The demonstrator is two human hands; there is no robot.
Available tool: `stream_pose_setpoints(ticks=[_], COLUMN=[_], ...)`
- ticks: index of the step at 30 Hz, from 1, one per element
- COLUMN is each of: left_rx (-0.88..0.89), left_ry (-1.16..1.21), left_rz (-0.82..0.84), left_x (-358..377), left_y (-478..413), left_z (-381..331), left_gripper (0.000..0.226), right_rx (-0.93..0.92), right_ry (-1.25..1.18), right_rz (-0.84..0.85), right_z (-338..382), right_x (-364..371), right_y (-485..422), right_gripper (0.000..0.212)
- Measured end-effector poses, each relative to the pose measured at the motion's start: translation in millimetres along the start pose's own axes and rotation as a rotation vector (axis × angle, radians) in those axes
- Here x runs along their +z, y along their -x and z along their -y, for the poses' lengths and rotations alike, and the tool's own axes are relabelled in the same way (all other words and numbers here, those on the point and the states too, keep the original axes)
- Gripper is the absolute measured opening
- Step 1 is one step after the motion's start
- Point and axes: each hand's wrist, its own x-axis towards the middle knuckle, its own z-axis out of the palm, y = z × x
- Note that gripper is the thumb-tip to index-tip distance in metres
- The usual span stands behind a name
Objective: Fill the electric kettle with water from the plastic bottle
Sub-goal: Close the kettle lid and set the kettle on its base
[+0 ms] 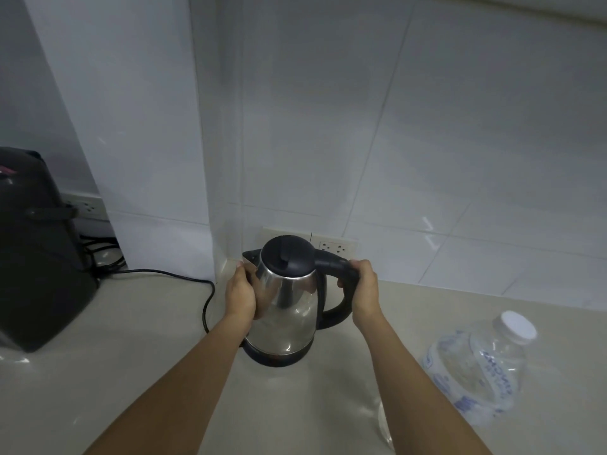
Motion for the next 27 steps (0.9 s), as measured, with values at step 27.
stream_pose_setpoints(ticks=[27], left_rx=[0.047], left_ry=[-0.1], left_rz=[0.023], left_x=[-5.9], left_y=[-0.6], left_z=[-3.5], left_gripper=[0.039], right_rx=[0.068], right_ry=[-0.041], right_rz=[-0.082], right_z=[9.1], right_x=[-7.0], right_y=[14.6], right_gripper=[0.038])
